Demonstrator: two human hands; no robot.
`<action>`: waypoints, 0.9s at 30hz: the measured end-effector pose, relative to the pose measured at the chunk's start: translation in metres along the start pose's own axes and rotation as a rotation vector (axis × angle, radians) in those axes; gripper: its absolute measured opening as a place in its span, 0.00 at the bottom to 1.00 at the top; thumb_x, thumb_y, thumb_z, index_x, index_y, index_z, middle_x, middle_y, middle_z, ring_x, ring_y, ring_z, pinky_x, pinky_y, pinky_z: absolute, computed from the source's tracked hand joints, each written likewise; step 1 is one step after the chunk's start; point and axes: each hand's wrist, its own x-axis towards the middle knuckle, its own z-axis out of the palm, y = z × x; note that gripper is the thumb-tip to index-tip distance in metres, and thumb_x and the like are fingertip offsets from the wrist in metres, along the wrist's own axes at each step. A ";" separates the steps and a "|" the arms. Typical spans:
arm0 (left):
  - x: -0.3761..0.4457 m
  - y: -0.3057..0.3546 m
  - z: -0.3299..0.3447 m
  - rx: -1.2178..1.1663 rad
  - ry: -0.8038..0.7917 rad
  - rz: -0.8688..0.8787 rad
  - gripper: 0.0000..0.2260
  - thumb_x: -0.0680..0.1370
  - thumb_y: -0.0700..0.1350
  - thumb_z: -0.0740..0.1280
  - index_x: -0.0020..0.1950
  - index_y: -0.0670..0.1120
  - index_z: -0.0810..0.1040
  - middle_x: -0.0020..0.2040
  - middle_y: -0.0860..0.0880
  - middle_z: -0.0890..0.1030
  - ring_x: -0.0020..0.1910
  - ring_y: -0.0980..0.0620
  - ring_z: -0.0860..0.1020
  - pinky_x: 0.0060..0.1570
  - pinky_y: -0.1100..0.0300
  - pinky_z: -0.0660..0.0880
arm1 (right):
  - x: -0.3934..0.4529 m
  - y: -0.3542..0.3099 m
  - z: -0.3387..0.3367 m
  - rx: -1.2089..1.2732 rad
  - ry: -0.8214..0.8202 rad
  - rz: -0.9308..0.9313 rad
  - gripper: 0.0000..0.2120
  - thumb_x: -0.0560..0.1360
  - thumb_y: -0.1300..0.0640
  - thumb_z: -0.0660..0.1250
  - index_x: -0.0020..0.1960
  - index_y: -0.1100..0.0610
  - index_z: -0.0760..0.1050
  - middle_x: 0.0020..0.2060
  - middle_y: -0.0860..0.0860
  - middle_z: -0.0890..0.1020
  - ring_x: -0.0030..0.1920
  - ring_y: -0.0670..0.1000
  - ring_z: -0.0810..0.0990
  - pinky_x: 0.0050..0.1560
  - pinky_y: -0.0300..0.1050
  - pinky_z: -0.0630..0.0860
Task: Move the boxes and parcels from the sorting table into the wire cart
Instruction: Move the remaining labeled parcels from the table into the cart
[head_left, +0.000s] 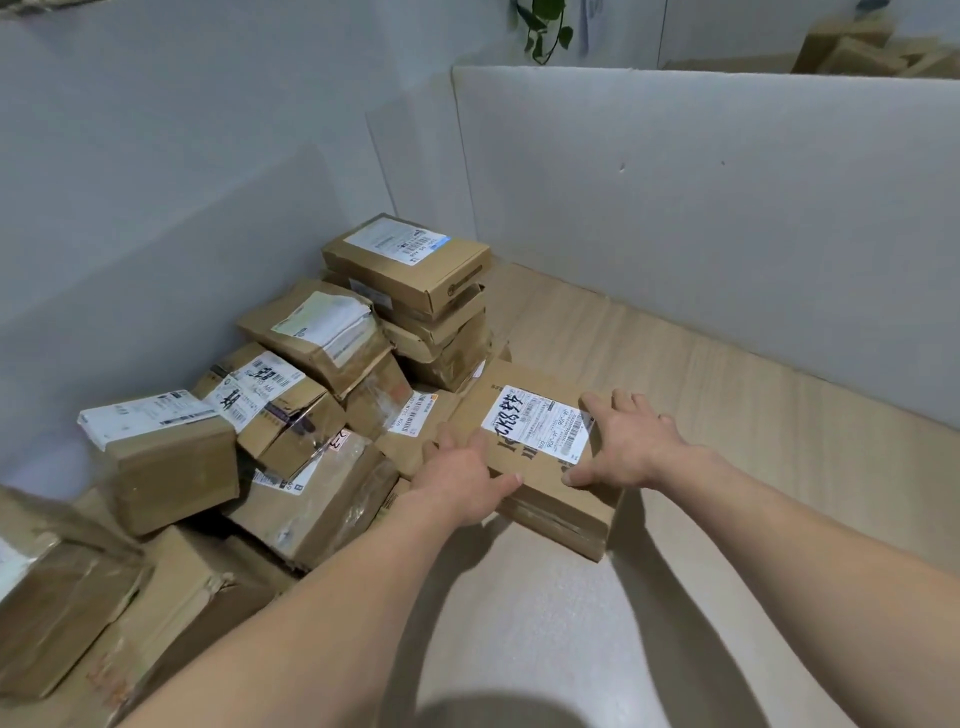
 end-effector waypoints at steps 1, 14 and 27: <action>0.003 0.001 0.002 -0.002 0.004 0.005 0.37 0.76 0.67 0.64 0.79 0.54 0.56 0.80 0.42 0.51 0.76 0.36 0.57 0.70 0.40 0.67 | -0.001 0.000 -0.001 0.005 -0.016 0.012 0.53 0.60 0.28 0.75 0.77 0.45 0.56 0.69 0.55 0.67 0.72 0.58 0.64 0.67 0.56 0.65; -0.080 -0.008 0.035 0.103 0.009 0.163 0.39 0.68 0.68 0.73 0.71 0.50 0.65 0.68 0.43 0.64 0.63 0.39 0.73 0.62 0.46 0.74 | -0.132 0.010 0.060 0.189 -0.199 0.102 0.49 0.58 0.27 0.76 0.68 0.50 0.62 0.51 0.47 0.78 0.50 0.53 0.77 0.49 0.48 0.72; -0.240 -0.075 0.120 -0.190 0.022 0.309 0.34 0.71 0.56 0.73 0.74 0.54 0.64 0.76 0.51 0.55 0.67 0.45 0.71 0.58 0.50 0.75 | -0.301 -0.041 0.147 0.372 -0.188 0.176 0.31 0.72 0.33 0.70 0.64 0.50 0.64 0.54 0.45 0.75 0.54 0.52 0.76 0.52 0.47 0.73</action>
